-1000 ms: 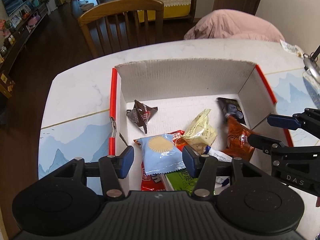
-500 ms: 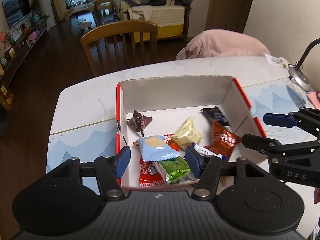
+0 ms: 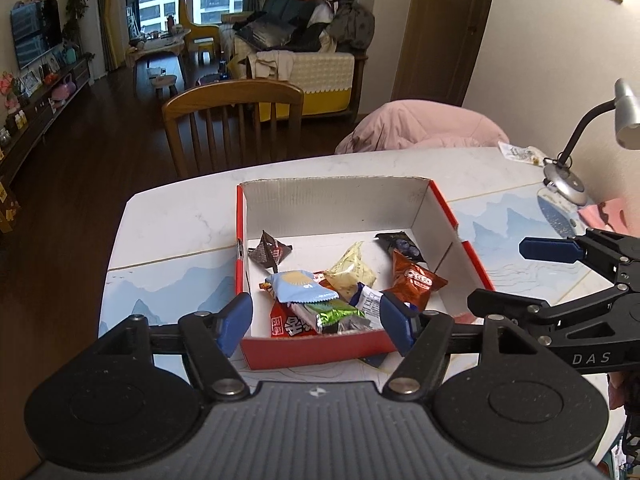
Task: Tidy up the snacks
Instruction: 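Open both tools to release the snacks and lift out of the box, then grasp the blue candy with the left tool while the right tool grasps the yellow pack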
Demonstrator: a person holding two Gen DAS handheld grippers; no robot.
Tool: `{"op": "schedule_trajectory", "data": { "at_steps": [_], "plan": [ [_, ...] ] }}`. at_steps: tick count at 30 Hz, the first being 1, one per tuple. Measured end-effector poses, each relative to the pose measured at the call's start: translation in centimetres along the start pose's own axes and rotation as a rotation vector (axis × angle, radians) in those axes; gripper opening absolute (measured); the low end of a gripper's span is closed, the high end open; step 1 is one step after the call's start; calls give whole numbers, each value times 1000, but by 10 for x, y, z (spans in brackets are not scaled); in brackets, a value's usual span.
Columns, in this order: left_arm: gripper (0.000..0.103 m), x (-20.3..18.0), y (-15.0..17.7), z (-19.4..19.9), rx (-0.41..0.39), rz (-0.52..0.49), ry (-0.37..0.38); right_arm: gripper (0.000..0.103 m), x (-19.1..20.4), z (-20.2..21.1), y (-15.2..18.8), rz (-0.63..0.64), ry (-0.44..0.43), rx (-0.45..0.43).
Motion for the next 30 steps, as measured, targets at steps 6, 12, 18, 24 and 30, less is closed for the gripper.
{"op": "schedule_trajectory", "data": {
  "at_steps": [6,12,18,24,30],
  "plan": [
    [76,-2,18,22,-45,-17,16,101,14,21,14,-1,-18,-26],
    [82,-8,40,37,-74,-37,41,103,23,32,29,7,-29,-21],
    [82,-6,67,33,-52,-4,50,103,28,30,55,17,-27,12],
    [82,0,101,22,-20,6,46,103,22,14,97,-13,-30,107],
    [82,8,122,-3,50,-10,13,100,10,-5,131,-58,-28,182]
  ]
}}
Point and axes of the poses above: each gripper's, at about its wrist camera, not at the fingertips, and z roughly against the way its jaws point, x to its left, y to its underside, the point moved 6 cm from there along -z, roughly the way its jaws point, and after that the axes turned 4 degrees about z, right-handed, at the moved point
